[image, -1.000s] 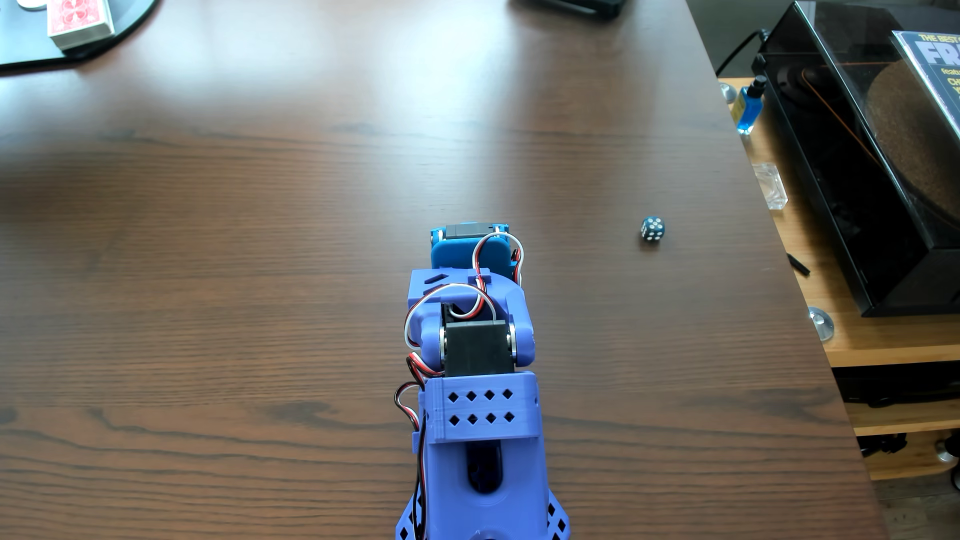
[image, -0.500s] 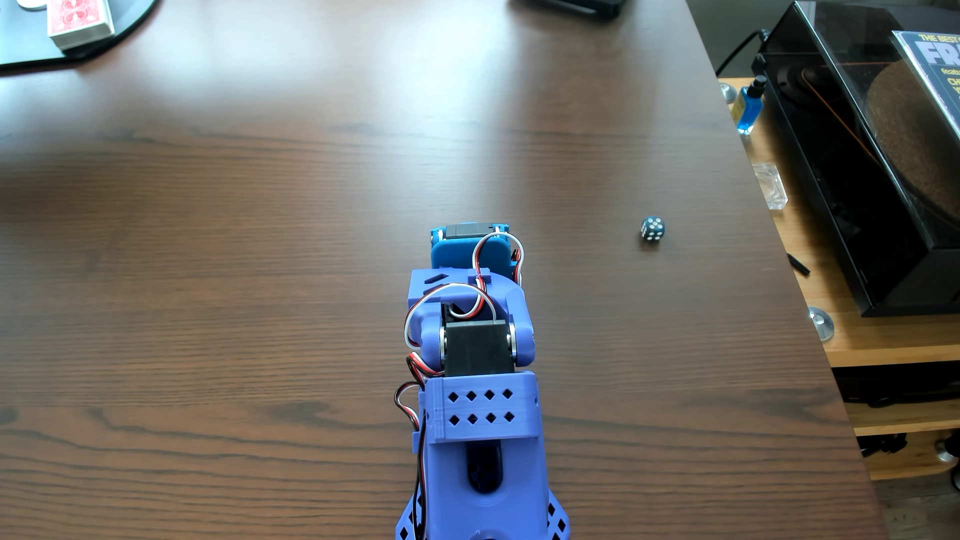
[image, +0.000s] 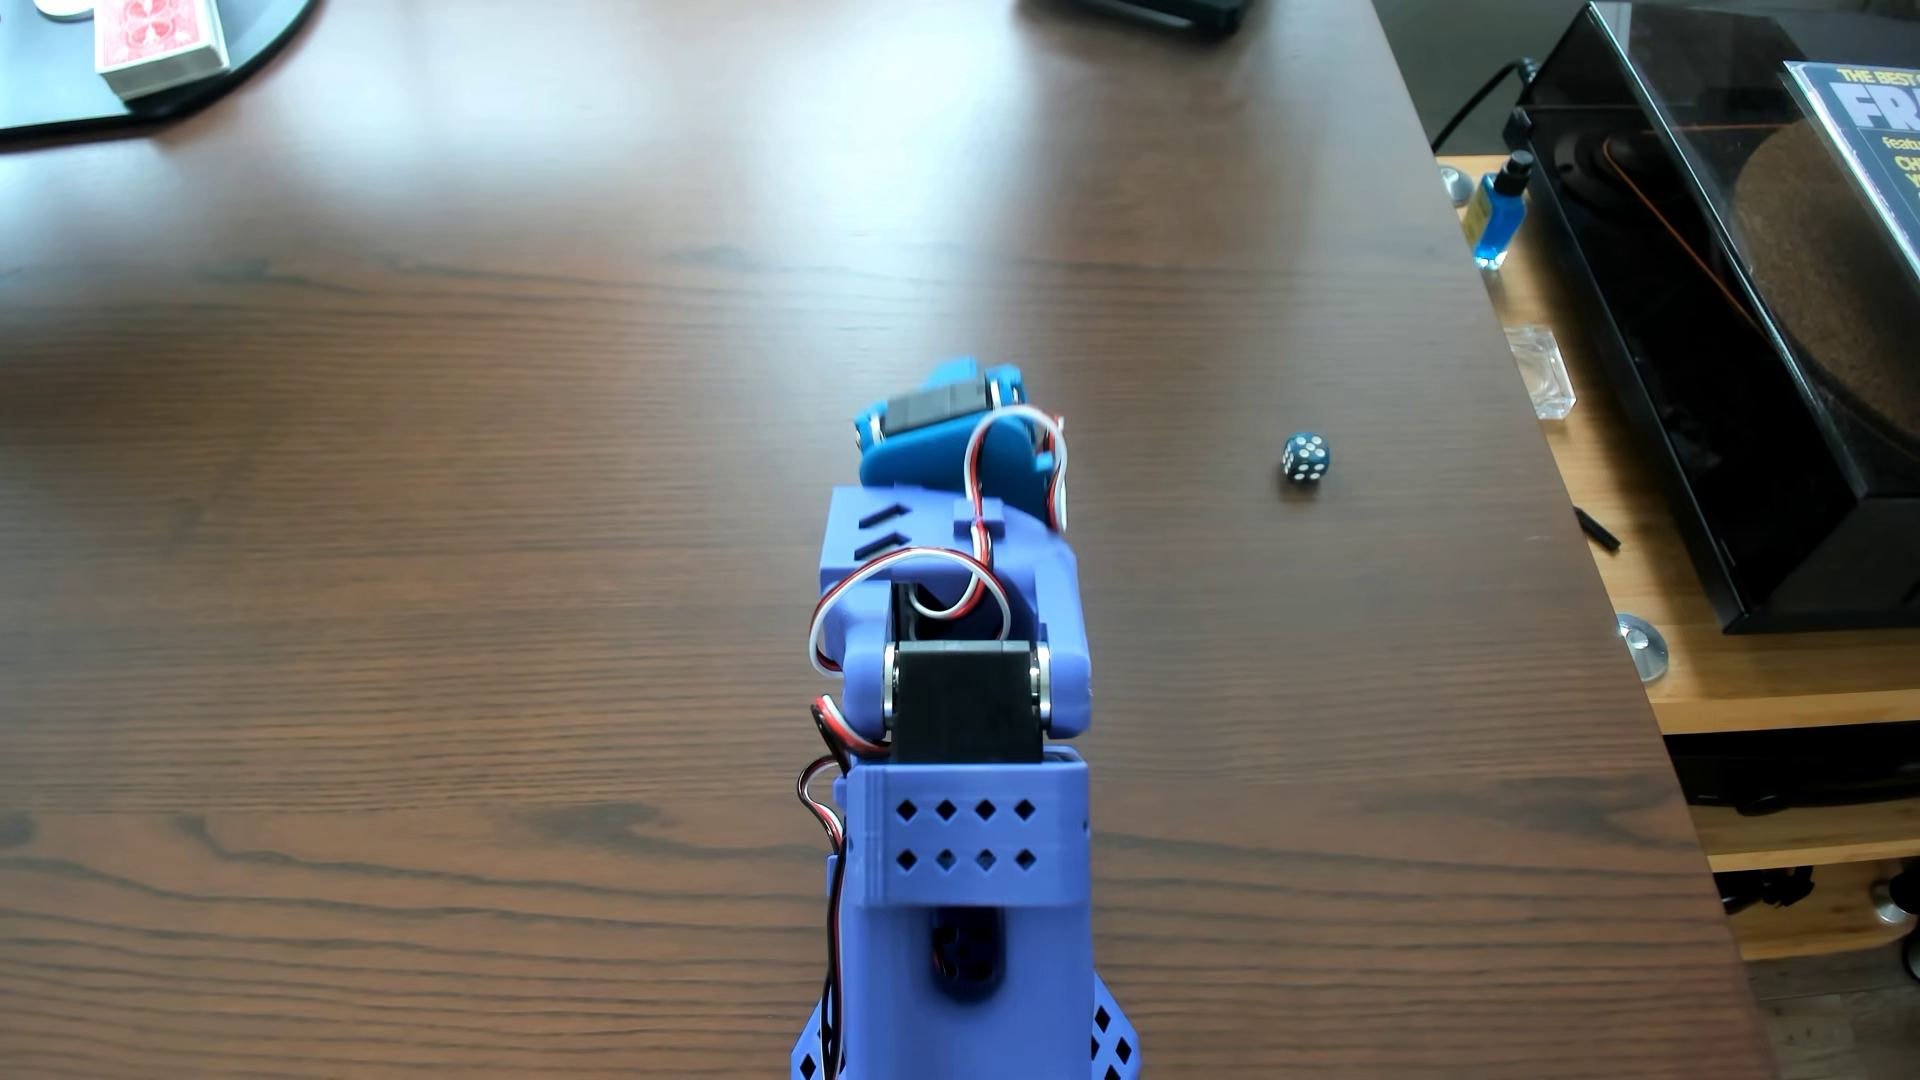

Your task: Grab the blue dice

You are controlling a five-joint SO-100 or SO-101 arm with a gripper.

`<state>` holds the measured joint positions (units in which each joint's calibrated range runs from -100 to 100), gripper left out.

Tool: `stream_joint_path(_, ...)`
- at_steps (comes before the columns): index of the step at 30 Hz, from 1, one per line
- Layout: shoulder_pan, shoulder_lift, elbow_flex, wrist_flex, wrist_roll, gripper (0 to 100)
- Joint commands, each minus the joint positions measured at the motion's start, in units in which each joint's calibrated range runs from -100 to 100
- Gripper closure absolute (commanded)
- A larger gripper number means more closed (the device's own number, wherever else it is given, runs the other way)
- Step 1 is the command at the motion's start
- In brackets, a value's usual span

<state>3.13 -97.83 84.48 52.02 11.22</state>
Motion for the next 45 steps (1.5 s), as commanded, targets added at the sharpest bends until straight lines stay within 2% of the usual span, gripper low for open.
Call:
stream_joint_path(1,2.52,11.22,-14.22,-0.76,2.24,98)
stream_joint_path(12,13.57,73.59,-57.26,-0.67,0.82,98)
stream_joint_path(18,19.54,97.11,-72.90,5.82,0.56,98)
stream_joint_path(27,28.62,109.59,-86.83,13.35,0.93,98)
stream_joint_path(35,31.40,115.62,-92.80,14.89,2.35,98)
stream_joint_path(37,31.40,116.62,-92.89,15.66,2.61,96)
stream_joint_path(42,31.32,117.29,-93.07,16.85,3.03,82)
stream_joint_path(45,31.00,117.29,-92.80,16.94,3.66,80)
